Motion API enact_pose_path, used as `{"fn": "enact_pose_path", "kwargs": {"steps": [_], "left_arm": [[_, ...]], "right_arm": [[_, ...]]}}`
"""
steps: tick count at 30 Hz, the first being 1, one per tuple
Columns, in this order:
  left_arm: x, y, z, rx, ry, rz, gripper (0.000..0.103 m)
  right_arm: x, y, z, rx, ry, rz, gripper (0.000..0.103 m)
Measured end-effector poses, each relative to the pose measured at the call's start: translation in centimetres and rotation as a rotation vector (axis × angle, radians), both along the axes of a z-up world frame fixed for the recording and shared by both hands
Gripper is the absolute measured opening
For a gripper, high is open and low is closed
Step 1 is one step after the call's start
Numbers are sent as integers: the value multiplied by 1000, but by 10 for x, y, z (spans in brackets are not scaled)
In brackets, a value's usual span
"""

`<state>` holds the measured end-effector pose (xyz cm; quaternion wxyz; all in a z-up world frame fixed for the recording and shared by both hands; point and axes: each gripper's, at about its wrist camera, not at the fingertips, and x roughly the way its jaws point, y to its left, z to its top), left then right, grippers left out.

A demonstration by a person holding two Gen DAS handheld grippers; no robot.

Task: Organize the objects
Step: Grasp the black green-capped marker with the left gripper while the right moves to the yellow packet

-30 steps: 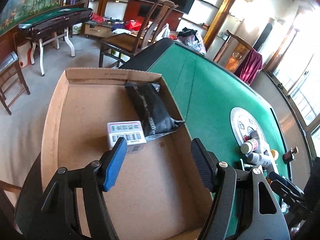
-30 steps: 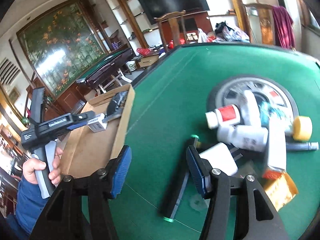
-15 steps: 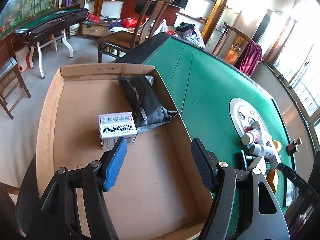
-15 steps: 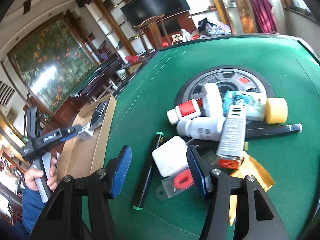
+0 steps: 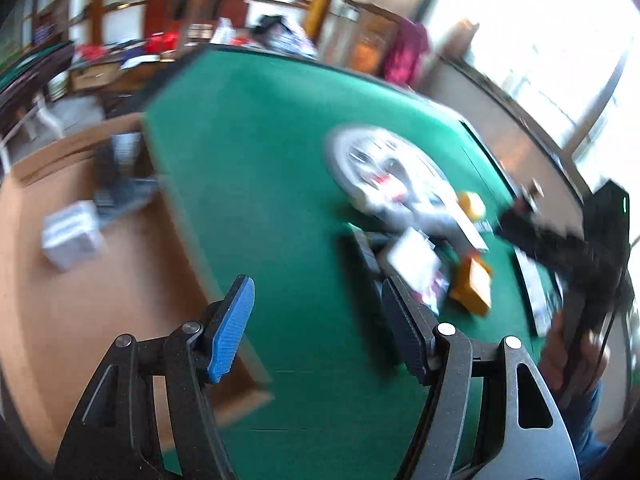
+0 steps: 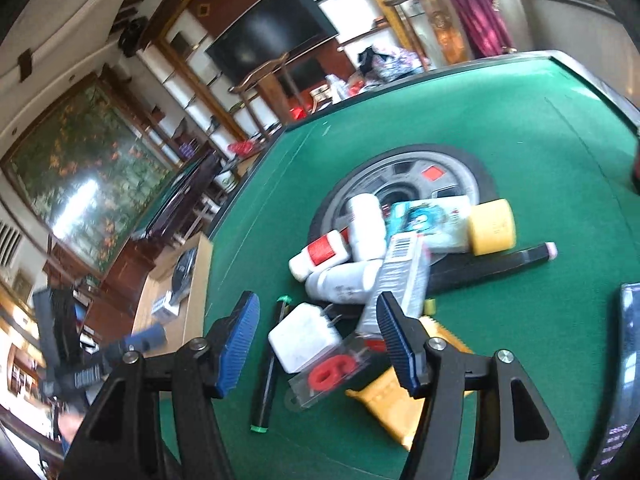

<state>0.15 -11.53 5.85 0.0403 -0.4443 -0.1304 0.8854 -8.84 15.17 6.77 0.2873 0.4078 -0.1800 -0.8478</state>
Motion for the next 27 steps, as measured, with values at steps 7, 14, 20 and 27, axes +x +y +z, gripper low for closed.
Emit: {"fn": "enact_pose_path", "kwargs": {"steps": [7,14,20,27], "left_arm": [[-18,48,-35,-35,-97,-73,55],[-30,69,-43,-138,-109,-50,55],[-40,75,-59,-211,-118,-23,55],[-38,70,-60,-242,-67,5,16]], "right_arm": [[-2,15,4,-16,0,-33,63],[1,23,9,-32,12,-37,63],[2,34,10,-35,20,-52,63],[8,27,-4,146,26,22,69]]}}
